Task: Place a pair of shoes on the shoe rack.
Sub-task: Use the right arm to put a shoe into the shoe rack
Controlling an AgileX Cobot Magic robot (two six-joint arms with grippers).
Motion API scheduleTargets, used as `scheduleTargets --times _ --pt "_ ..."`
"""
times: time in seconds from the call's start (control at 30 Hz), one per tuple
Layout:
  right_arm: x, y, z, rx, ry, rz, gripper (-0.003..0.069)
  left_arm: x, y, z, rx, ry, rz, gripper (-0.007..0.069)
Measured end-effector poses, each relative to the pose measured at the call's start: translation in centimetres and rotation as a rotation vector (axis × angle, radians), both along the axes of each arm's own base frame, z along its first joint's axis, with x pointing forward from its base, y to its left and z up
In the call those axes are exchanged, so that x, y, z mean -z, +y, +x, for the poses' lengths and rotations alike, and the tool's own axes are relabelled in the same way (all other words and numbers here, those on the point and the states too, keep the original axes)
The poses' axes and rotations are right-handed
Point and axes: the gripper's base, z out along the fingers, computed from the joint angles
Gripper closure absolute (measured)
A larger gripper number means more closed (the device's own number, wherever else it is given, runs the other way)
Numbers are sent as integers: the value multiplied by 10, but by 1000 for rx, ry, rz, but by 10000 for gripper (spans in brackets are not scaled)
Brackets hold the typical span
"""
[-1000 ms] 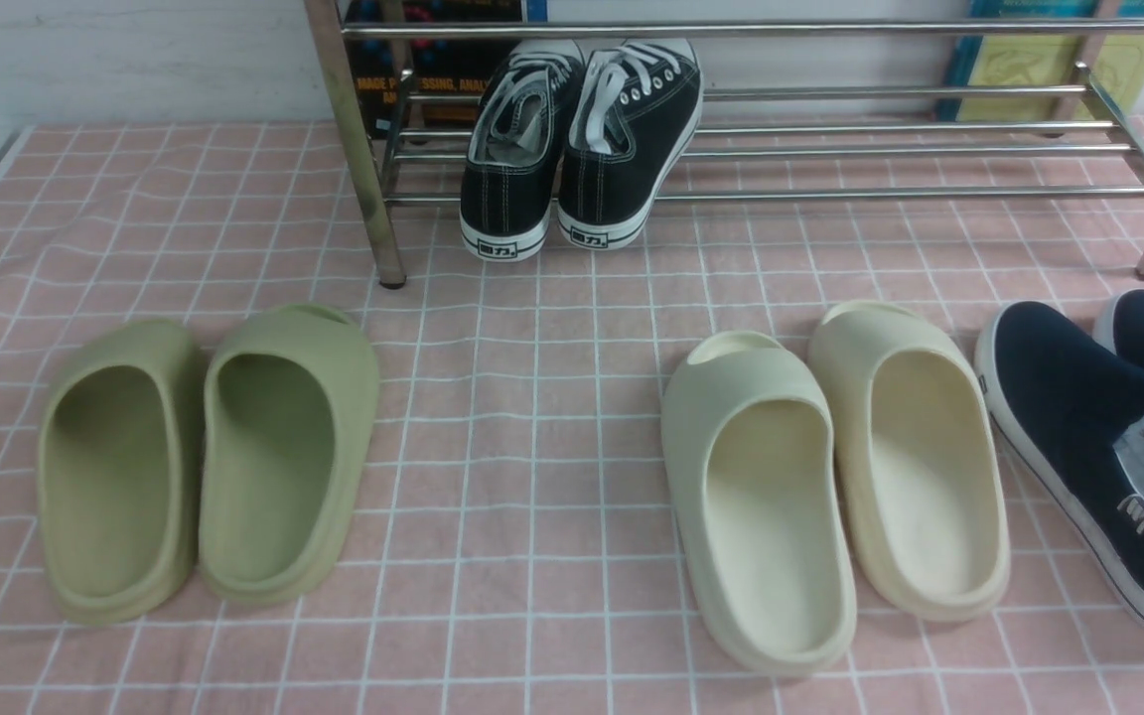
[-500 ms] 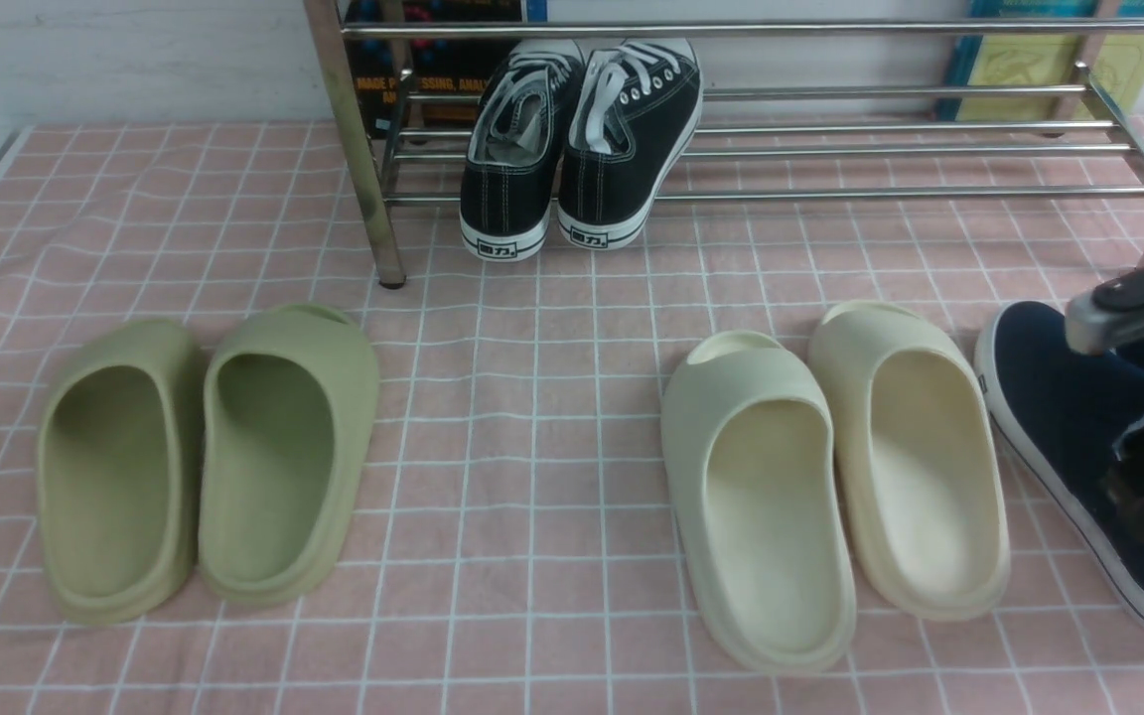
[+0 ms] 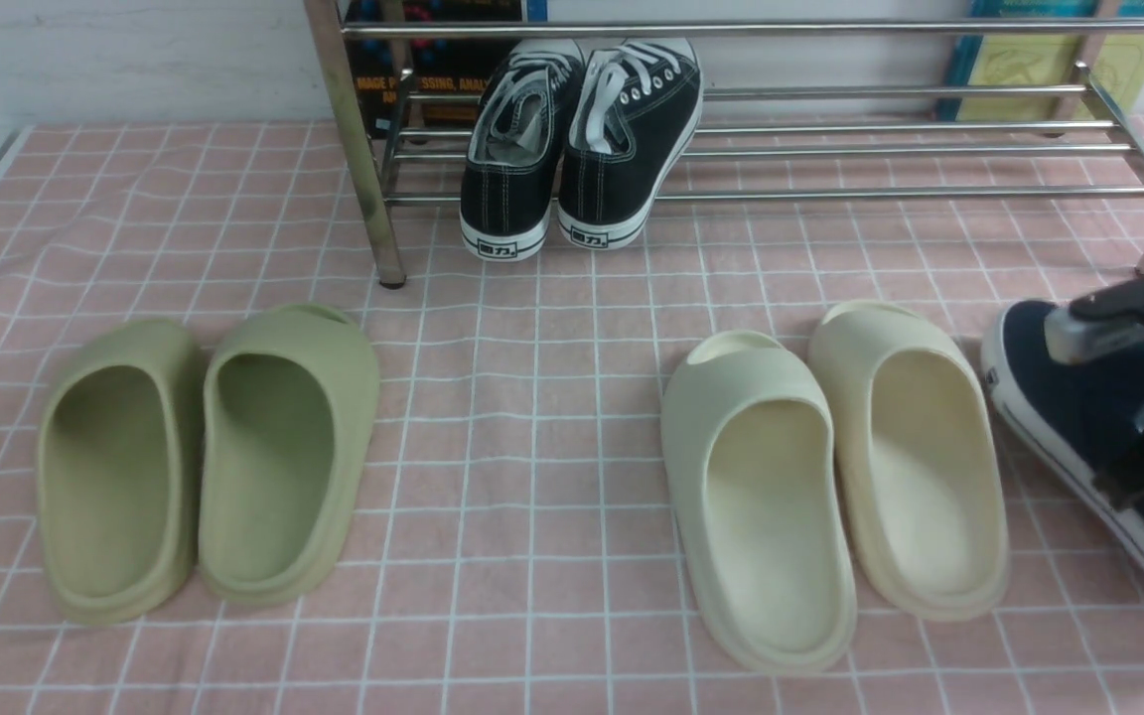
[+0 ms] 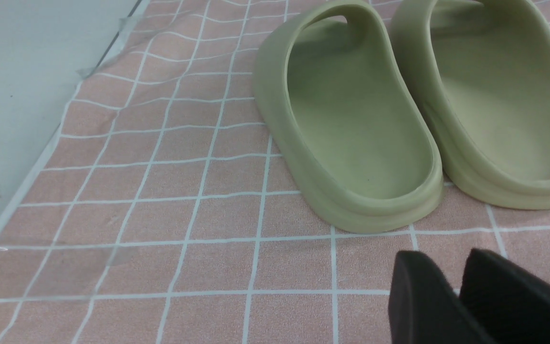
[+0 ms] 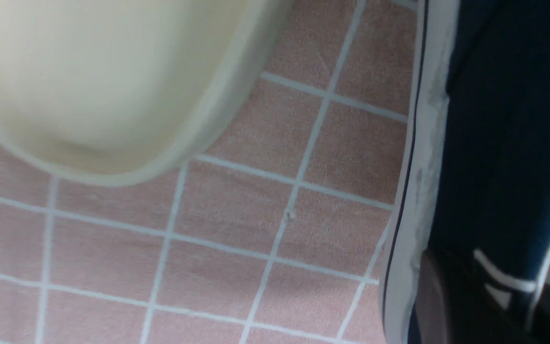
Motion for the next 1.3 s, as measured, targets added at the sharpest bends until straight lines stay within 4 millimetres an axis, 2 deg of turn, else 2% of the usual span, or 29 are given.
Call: scheduleTargets --times 0.03,0.07,0.13,0.23,0.3,0.33,0.4,0.47,0.53,0.57,0.67,0.77,0.87,1.03,1.3 --pt "-2 0 0 -1 -7 1 638 0 0 0 0 0 0 457" --pt "-21 4 3 -4 -70 17 638 0 0 0 0 0 0 457" --pt "-38 6 9 -5 -130 34 638 0 0 0 0 0 0 457" --pt "-52 9 22 -4 -176 51 638 0 0 0 0 0 0 457" --pt "-54 10 30 -4 -181 52 638 0 0 0 0 0 0 456" --pt "-54 12 45 -4 -182 52 638 0 0 0 0 0 0 455" --pt "-51 13 54 -4 -169 51 638 0 0 0 0 0 0 454" --pt "-46 16 76 -3 -154 49 638 0 0 0 0 0 0 452" --pt "-45 17 88 -3 -156 49 638 0 0 0 0 0 0 450" --pt "-38 19 106 -3 -150 49 638 0 0 0 0 0 0 447" --pt "-35 22 132 -3 -172 51 638 0 0 0 0 0 0 445" --pt "-31 24 149 -3 -189 53 638 0 0 0 0 1 0 443" --pt "-22 29 177 -1 -216 74 638 0 0 0 0 1 0 444" --pt "-22 35 205 -1 -272 117 638 0 0 0 0 1 0 442" --pt "-19 39 220 5 -323 143 631 0 0 0 0 1 0 431"
